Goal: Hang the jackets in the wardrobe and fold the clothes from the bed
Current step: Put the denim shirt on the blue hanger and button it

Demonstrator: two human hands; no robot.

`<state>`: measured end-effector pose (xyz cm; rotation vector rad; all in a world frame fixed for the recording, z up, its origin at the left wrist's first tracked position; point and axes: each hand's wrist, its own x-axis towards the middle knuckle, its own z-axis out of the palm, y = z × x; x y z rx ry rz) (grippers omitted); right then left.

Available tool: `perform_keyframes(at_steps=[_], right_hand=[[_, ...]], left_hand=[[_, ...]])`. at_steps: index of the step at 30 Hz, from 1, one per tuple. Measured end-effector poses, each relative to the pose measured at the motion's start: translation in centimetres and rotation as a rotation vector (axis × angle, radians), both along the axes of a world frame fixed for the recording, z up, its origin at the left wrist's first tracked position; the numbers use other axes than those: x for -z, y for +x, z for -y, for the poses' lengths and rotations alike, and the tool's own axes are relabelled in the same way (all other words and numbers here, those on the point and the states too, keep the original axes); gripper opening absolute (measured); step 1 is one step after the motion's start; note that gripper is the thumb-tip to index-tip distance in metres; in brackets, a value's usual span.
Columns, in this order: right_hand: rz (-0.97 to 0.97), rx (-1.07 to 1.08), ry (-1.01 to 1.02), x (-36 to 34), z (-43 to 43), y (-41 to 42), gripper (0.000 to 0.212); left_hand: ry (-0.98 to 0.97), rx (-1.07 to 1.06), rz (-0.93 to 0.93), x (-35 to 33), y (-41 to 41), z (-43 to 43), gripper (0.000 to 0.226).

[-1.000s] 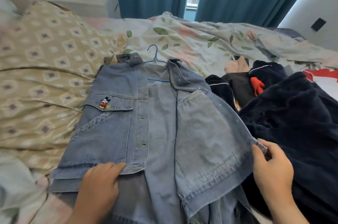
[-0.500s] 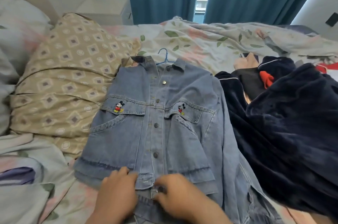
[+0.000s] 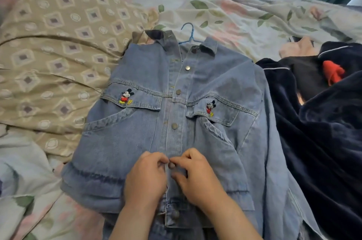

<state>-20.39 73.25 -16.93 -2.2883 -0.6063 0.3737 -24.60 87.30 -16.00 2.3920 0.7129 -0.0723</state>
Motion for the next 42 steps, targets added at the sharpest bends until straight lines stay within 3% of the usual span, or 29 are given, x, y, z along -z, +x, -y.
perform_keyframes(at_steps=[4, 7, 9, 12, 21, 26, 29, 33, 35, 38, 42], right_hand=[[0.111, 0.026, -0.074, 0.7, -0.1, 0.2, 0.015], [0.215, 0.079, -0.059, 0.8, -0.4, 0.4, 0.004], [0.211, 0.093, -0.034, 1.0, -0.4, 0.4, 0.005], [0.182, 0.096, -0.035, 1.2, -0.3, 0.3, 0.008], [0.131, 0.127, 0.001, 1.4, -0.4, 0.4, 0.021], [0.045, 0.15, 0.045, 1.2, -0.2, 0.5, 0.015], [-0.008, 0.164, 0.067, 0.9, 0.0, 0.5, 0.027], [-0.017, 0.188, 0.062, 0.7, -0.3, 0.7, 0.031], [-0.007, 0.211, 0.064, 1.1, -0.7, 0.5, 0.034], [0.018, 0.197, 0.067, 1.3, -1.0, 0.5, 0.041], [-0.027, 0.142, 0.034, 0.0, -1.1, 1.3, 0.033]], left_hand=[[-0.07, -0.005, -0.049, -0.1, 0.6, -0.6, 0.025], [0.0, 0.087, -0.135, 0.0, 0.4, -0.5, 0.029], [0.036, 0.118, -0.149, 0.2, 0.2, -0.3, 0.04], [0.059, 0.087, -0.148, 0.4, 0.5, -0.2, 0.039], [0.029, -0.023, 0.044, 0.2, 0.3, 0.2, 0.02], [-0.162, -0.145, 0.193, -0.7, -0.4, -0.3, 0.019], [-0.173, -0.074, 0.152, -1.4, -0.8, 0.1, 0.009], [-0.036, 0.088, 0.061, -1.4, -0.8, 0.2, 0.029], [0.016, 0.154, 0.07, -0.9, -1.3, 0.2, 0.028], [-0.125, 0.119, 0.201, -0.6, -1.4, -0.1, 0.017], [-0.308, 0.082, 0.255, -1.0, -0.5, -0.9, 0.039]])
